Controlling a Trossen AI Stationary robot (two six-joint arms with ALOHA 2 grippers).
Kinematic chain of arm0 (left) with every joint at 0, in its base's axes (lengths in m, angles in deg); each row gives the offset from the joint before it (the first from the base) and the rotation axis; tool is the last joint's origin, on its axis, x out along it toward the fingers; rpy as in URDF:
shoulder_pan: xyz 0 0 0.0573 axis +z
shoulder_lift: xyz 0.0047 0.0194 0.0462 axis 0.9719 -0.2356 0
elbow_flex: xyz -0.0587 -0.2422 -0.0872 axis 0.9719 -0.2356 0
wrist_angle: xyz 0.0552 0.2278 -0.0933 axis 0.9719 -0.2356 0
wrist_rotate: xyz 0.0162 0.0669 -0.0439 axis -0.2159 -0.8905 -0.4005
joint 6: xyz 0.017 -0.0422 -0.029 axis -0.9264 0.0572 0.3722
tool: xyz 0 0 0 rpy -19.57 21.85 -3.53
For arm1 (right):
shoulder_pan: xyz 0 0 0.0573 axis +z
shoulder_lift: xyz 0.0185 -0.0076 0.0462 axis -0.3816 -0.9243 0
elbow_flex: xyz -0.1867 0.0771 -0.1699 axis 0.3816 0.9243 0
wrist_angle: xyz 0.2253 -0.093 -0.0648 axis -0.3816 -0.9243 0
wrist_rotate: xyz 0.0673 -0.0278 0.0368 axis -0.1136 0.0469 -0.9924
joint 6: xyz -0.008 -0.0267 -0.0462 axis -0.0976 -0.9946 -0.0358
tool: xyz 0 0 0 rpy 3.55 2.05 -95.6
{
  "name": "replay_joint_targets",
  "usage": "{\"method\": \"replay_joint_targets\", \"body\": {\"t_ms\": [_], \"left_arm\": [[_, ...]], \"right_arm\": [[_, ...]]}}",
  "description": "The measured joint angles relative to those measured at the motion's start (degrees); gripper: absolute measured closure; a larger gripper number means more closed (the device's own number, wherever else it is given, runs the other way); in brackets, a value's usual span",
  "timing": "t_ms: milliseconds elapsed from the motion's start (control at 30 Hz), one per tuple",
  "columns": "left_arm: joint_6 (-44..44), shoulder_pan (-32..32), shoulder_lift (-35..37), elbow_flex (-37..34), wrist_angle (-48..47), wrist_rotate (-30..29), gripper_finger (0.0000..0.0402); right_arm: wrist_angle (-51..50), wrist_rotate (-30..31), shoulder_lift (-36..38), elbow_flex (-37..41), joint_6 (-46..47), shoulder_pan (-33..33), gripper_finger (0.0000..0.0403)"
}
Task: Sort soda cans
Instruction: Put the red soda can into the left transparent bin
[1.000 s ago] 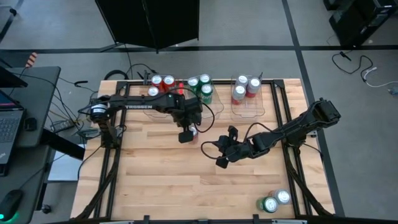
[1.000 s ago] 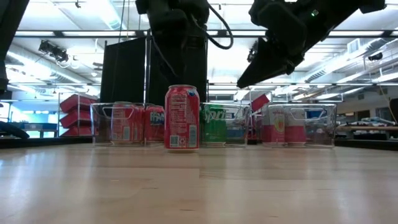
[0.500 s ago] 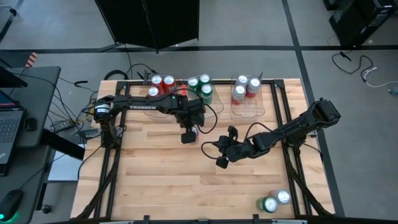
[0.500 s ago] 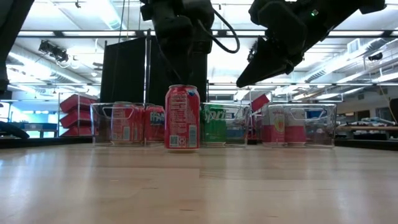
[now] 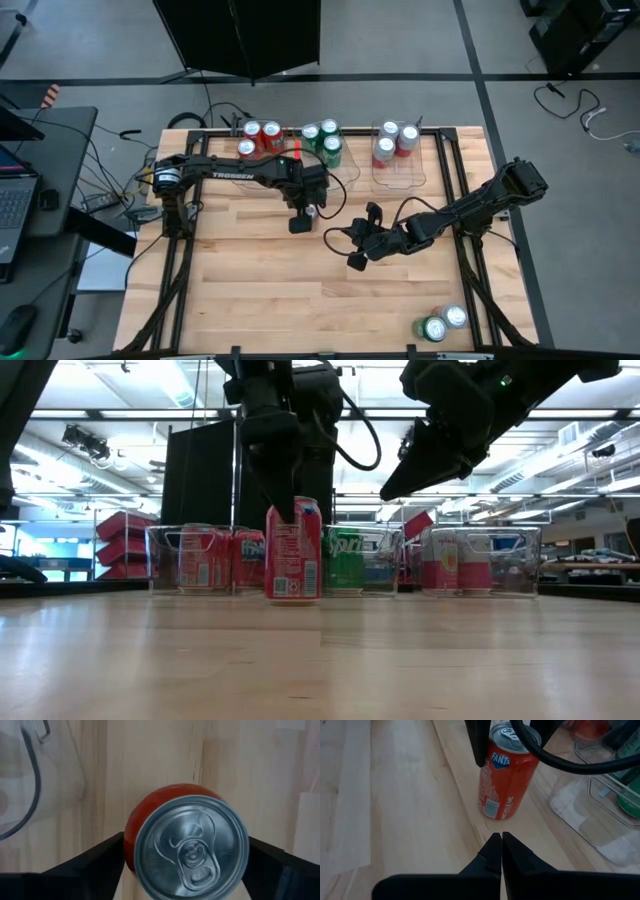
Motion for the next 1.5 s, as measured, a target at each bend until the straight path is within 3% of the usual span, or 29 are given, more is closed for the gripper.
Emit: {"method": "replay_joint_targets", "body": {"t_ms": [133, 233, 400, 700, 833, 1000, 1267, 1500], "left_arm": [[-0.2, 0.0, 0.1, 0.0, 0.2, 0.0, 0.0117], [0.1, 0.1, 0.3, 0.1, -0.5, 1.2, 0.0118], [-0.2, 0.0, 1.7, 2.6, -9.6, 1.7, 0.0118], [4.2, 2.4, 13.9, 1.3, -15.9, -5.3, 0.0118], [9.0, 6.3, 19.8, 0.7, -15.9, -6.4, 0.0118], [13.3, 13.7, 23.6, 0.7, -16.1, -12.3, 0.0118], [10.4, 25.8, 22.0, 0.5, -14.0, -11.2, 0.0118], [7.9, 29.8, 18.2, -4.7, -6.9, -7.8, 0.0118]], "right_arm": [[0.0, 0.0, 0.0, 0.0, 0.0, 0.0, 0.0402], [0.0, 0.0, 0.0, 0.0, 0.0, 0.0, 0.0402], [-0.1, 0.0, 0.0, 0.0, 0.0, 0.0, 0.0402], [0.0, -0.1, 0.0, 0.0, 0.6, 0.0, 0.0402], [0.1, -0.1, 0.0, 0.0, 0.6, 0.0, 0.0403], [0.9, -0.1, 0.0, 0.0, 0.6, 0.0, 0.0403], [1.2, -0.1, 0.0, 0.0, 0.6, 0.0, 0.0403], [1.2, -0.1, 0.0, 0.0, 0.5, 0.0, 0.0403]]}}
